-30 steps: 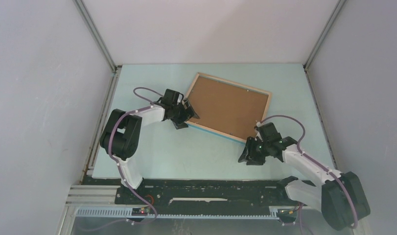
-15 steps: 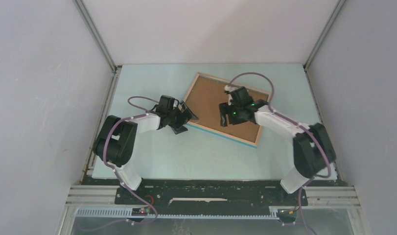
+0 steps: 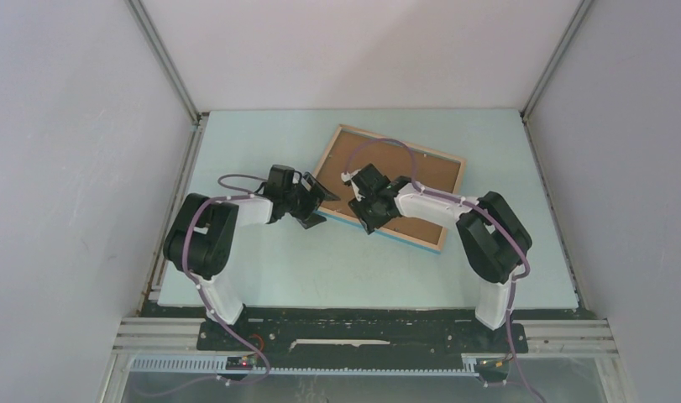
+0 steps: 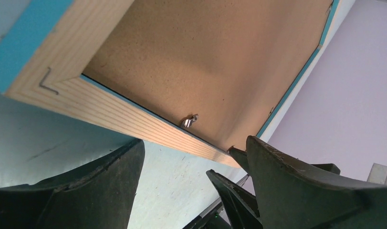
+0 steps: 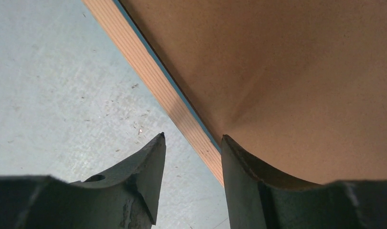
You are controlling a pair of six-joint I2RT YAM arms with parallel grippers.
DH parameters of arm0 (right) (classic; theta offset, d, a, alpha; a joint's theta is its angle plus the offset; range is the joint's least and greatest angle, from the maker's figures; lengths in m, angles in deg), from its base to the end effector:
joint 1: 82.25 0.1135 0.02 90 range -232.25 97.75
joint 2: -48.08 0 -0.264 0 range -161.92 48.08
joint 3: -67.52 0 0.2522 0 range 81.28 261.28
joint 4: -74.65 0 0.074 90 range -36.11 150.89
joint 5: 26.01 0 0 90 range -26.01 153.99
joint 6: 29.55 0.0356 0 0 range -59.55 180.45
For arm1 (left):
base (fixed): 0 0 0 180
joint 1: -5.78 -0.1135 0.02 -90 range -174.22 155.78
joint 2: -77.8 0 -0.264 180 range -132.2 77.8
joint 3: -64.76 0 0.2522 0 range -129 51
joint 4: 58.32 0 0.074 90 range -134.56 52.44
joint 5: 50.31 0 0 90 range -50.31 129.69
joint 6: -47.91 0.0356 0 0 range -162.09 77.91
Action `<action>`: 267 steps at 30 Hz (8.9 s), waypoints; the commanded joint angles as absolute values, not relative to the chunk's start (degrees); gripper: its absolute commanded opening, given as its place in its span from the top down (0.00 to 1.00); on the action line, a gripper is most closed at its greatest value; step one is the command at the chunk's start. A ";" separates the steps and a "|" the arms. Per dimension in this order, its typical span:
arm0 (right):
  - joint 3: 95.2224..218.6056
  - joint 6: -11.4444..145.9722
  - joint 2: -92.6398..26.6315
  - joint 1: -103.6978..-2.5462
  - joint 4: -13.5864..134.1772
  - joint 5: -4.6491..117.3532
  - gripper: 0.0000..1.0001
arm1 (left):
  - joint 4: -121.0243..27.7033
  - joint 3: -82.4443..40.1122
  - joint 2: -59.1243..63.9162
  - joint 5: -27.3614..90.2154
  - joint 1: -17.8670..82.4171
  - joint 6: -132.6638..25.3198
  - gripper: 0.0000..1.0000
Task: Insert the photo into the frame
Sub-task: Adjust the photo frame at the center of the board, then install the photo frame at the center of the board, then adjust the photo frame at the center of the board.
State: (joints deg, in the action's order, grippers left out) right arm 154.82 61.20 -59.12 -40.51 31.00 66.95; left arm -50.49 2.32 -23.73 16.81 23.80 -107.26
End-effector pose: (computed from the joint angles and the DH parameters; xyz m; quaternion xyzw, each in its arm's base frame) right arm 0.2878 0.2543 0.1818 -0.3352 0.9136 0.0594 0.2223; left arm 0.3204 -0.1188 0.1351 -0.2979 0.8647 -0.3769 0.1466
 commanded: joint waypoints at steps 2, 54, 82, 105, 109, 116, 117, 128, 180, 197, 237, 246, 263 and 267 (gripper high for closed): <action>155.25 61.15 -60.22 -40.52 29.82 68.32 0.47 | -52.43 4.15 -25.88 17.08 23.37 -109.18 0.13; 183.88 79.71 -82.49 -47.48 36.28 38.48 0.76 | -29.25 -12.74 -33.89 25.63 20.59 -84.48 0.80; 163.49 91.99 -80.97 -49.65 54.12 15.17 0.90 | -30.83 -12.76 -35.43 23.78 19.05 -85.77 1.00; 167.53 85.41 -75.86 -52.77 42.86 24.65 0.54 | -32.97 -11.43 -34.69 22.74 19.05 -85.84 1.00; 168.10 88.46 -78.56 -52.60 44.06 22.13 0.74 | -33.43 -10.78 -33.99 23.11 19.05 -85.86 1.00; 166.45 91.13 -81.63 -51.61 48.97 22.54 0.79 | -34.13 -10.22 -33.69 23.09 19.14 -86.07 1.00; 167.00 91.30 -82.36 -51.66 49.10 22.67 0.79 | -34.22 -10.07 -33.53 23.16 19.15 -86.12 1.00; 164.58 102.39 -83.14 -48.71 62.28 22.20 0.82 | -35.06 -9.21 -33.03 23.15 19.18 -86.39 1.00; 136.89 87.17 -54.89 -45.51 54.05 31.76 0.69 | -37.09 3.27 -21.02 33.26 35.89 -94.80 0.99; 142.26 87.07 -62.60 -46.97 52.88 26.79 0.69 | -33.90 0.46 -22.74 34.26 34.81 -87.27 1.00; 141.80 78.63 -42.01 -73.93 30.75 56.35 0.21 | -8.97 -3.94 -2.30 33.46 26.90 -81.61 0.12; 159.34 78.68 -60.37 -73.26 29.80 55.12 0.31 | -27.79 24.41 27.22 34.26 45.84 -106.56 0.06; 159.65 78.35 -66.73 -71.26 26.71 56.11 0.68 | -50.42 21.95 -4.00 24.56 53.92 -116.69 0.22; 151.43 81.61 -61.72 -73.73 31.66 50.40 0.77 | -50.49 21.62 -4.88 25.04 50.33 -115.13 0.24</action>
State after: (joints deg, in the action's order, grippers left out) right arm 158.82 78.78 -65.50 -71.70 30.59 54.10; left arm -49.70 23.04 -3.65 23.35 53.26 -115.67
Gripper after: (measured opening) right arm 0.276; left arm 0.762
